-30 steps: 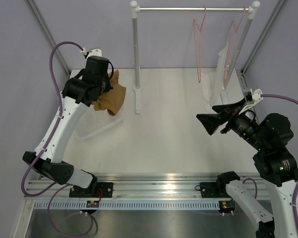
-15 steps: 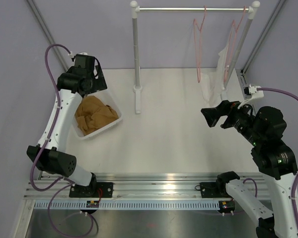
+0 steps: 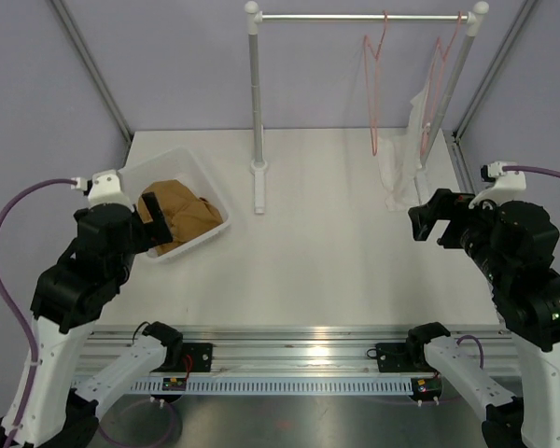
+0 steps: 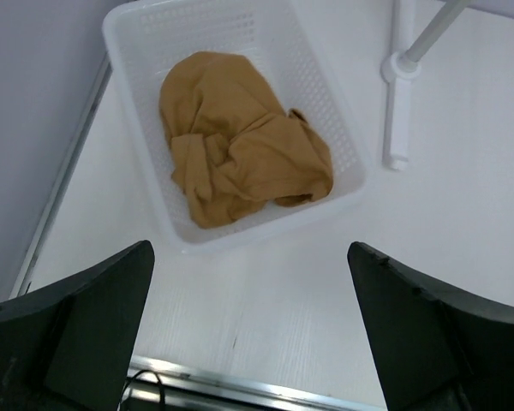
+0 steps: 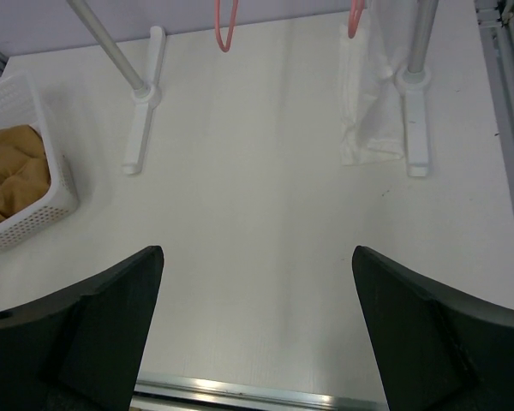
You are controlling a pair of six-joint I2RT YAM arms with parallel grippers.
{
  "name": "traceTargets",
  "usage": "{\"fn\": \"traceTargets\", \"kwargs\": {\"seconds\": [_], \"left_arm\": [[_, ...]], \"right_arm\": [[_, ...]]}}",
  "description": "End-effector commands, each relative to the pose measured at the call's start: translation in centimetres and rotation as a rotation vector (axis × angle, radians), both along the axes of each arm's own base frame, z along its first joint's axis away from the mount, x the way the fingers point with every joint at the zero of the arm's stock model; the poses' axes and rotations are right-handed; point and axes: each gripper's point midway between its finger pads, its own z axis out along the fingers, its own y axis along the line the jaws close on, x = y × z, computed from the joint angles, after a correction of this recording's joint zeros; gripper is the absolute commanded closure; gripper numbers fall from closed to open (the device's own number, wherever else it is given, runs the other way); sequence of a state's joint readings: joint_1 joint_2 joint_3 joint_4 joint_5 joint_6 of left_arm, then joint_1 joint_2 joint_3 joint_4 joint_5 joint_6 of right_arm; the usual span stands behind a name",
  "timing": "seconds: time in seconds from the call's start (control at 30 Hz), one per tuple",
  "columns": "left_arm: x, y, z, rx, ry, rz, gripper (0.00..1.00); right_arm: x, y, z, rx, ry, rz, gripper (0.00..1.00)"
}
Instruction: Remove the tank top from the hanger
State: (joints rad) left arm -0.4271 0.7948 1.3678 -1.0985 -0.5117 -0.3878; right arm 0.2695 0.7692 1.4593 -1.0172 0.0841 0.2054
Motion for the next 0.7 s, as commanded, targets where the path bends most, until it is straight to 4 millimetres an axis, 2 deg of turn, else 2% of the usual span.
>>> {"fn": "traceTargets", "kwargs": {"seconds": [0.0, 0.13, 0.3, 0.4, 0.67], "left_arm": [[-2.4, 3.4, -1.0, 0.065, -0.001, 0.133, 0.01], [-4.7, 4.2, -1.7, 0.049, -0.015, 0.117, 0.01], [-6.9, 4.7, -2.3, 0.029, -0.068, 0.072, 0.01], [-7.2, 4.2, -2.5, 0.020, -0.111, 0.011, 0.01], [-7.7, 4.4, -2.5, 0.003, -0.144, 0.013, 0.01]], "right_arm": [[-1.8, -2.2, 0.2, -0.068, 0.000, -0.070, 0.01], [-3.1, -3.7, -0.9, -0.082, -0.008, -0.128, 0.00], [-3.4, -3.9, -2.9, -0.080, 0.017, -0.145, 0.01], [-3.2, -4.1, -3.9, -0.090, 0.046, -0.159, 0.00], [-2.1, -4.0, -5.3, -0.084, 0.078, -0.183, 0.01]]}}
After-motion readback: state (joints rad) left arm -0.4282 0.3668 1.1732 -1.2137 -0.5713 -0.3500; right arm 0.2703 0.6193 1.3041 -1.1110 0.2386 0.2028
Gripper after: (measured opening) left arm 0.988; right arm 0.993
